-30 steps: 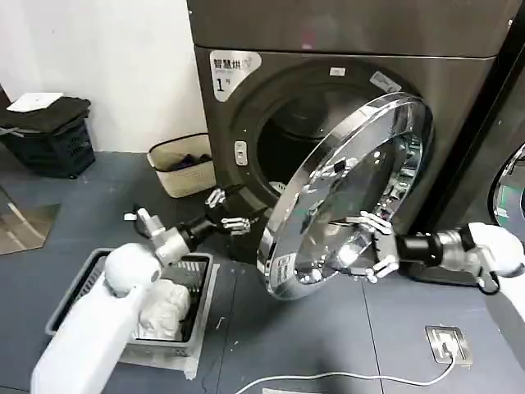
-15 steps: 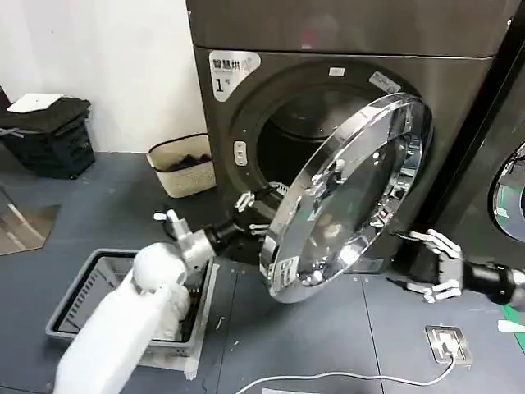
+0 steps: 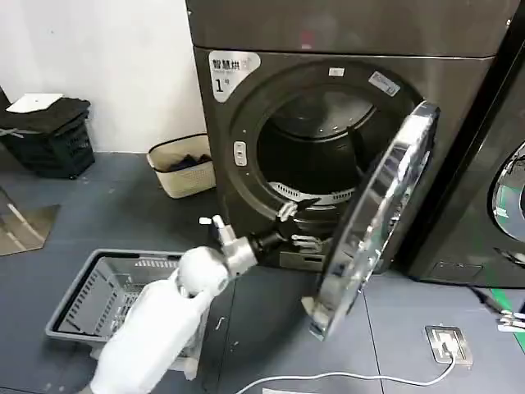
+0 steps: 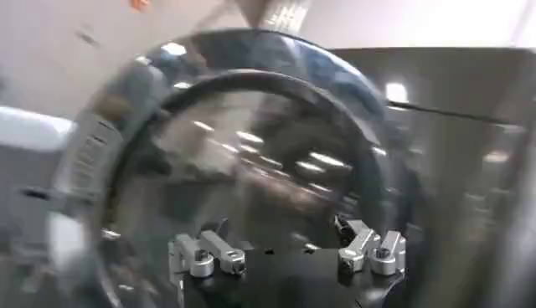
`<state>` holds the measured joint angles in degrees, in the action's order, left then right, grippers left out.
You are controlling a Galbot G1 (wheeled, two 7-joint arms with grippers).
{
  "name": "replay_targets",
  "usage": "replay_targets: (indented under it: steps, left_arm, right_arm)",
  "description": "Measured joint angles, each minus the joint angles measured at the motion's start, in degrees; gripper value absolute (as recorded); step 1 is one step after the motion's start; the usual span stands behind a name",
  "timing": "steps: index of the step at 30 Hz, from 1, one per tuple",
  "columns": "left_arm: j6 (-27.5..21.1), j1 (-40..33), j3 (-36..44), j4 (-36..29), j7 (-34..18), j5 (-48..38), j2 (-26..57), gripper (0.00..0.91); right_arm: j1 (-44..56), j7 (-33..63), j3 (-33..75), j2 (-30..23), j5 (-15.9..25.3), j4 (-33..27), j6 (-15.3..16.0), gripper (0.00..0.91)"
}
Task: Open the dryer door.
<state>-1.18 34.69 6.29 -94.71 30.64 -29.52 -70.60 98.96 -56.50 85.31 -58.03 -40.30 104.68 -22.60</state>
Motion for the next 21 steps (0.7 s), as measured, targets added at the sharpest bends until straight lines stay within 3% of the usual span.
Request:
replay_targets:
  steps: [4,7,15,21]
  left_arm:
    - [0.32,-1.87,2.53,1.4,-1.12,0.37,-1.99,0.907]
    - [0.52,-3.16,4.3,2.74,-2.0,1.54,-3.72,0.907]
    - [1.26,-6.24,8.1,7.36,-4.88,4.95,-9.24,0.907]
    - [1.28,-8.12,9.79,11.06,-6.7,6.08,-13.22,0.907]
  right_arm:
    - [2.23,9.23,4.86,-4.86,4.92,1.29,0.37,0.907]
    - [2.82,18.65,7.7,-8.35,8.57,2.51,2.93,0.907]
    - [0.62,41.99,14.54,-16.57,15.56,5.76,16.36,0.907]
    - [-0.68,50.49,19.31,-20.97,21.06,5.94,21.22,0.907]
